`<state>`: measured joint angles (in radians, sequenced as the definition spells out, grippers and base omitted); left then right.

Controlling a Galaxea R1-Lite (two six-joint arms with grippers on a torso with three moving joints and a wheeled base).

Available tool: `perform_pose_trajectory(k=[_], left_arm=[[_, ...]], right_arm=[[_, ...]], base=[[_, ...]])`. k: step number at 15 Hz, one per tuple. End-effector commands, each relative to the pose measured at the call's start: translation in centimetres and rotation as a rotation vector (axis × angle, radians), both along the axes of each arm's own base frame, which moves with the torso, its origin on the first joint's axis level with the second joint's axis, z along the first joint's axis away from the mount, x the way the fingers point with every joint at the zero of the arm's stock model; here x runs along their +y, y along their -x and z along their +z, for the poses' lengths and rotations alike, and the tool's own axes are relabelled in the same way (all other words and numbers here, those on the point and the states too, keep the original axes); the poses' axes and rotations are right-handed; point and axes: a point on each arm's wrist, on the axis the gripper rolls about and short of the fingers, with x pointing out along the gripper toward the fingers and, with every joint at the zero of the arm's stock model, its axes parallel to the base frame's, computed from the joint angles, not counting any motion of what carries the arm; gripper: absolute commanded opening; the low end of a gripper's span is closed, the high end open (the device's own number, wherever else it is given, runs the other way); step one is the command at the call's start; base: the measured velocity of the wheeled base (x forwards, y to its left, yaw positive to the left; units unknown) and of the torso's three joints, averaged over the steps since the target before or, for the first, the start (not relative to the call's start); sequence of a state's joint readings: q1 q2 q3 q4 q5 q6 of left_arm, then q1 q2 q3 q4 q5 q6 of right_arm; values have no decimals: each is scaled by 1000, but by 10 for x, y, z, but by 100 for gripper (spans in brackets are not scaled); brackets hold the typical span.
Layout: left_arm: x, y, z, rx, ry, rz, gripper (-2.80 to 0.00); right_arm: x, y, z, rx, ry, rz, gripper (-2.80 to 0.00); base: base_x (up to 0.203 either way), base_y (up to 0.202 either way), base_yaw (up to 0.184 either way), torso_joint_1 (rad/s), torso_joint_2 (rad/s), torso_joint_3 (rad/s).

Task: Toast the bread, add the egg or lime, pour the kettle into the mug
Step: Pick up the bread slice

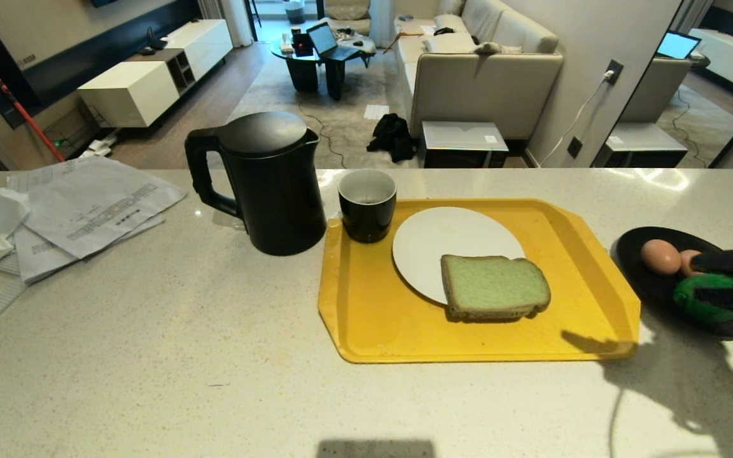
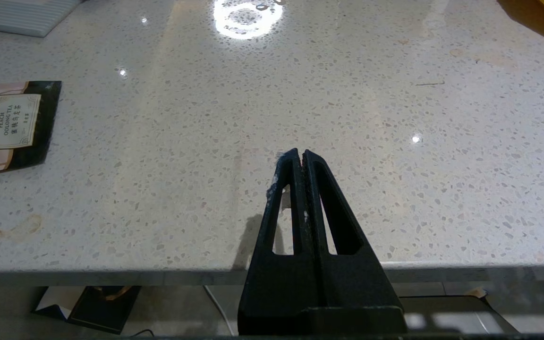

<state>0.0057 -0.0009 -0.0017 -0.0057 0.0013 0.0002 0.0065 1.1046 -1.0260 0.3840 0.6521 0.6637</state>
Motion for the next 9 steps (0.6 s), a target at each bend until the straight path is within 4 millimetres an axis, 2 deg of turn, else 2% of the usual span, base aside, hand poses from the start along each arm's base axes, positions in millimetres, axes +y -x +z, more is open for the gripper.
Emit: perform_pose_trajectory(k=[1, 4, 7, 9], left_arm=[[0, 0, 0, 0, 0, 2, -280], [0, 0, 0, -1, 0, 1, -280], [0, 0, 0, -1, 0, 2, -280], [0, 0, 0, -1, 0, 2, -280]], right_arm=[[7, -37, -15, 94, -23, 35, 0], [16, -53, -25, 145, -19, 76, 0], [19, -82, -47, 252, -15, 78, 0], [21, -94, -57, 296, -18, 89, 0]], base=[[0, 0, 0, 0, 0, 0], [0, 0, 0, 0, 0, 0], [0, 0, 0, 0, 0, 0], [0, 0, 0, 0, 0, 0]])
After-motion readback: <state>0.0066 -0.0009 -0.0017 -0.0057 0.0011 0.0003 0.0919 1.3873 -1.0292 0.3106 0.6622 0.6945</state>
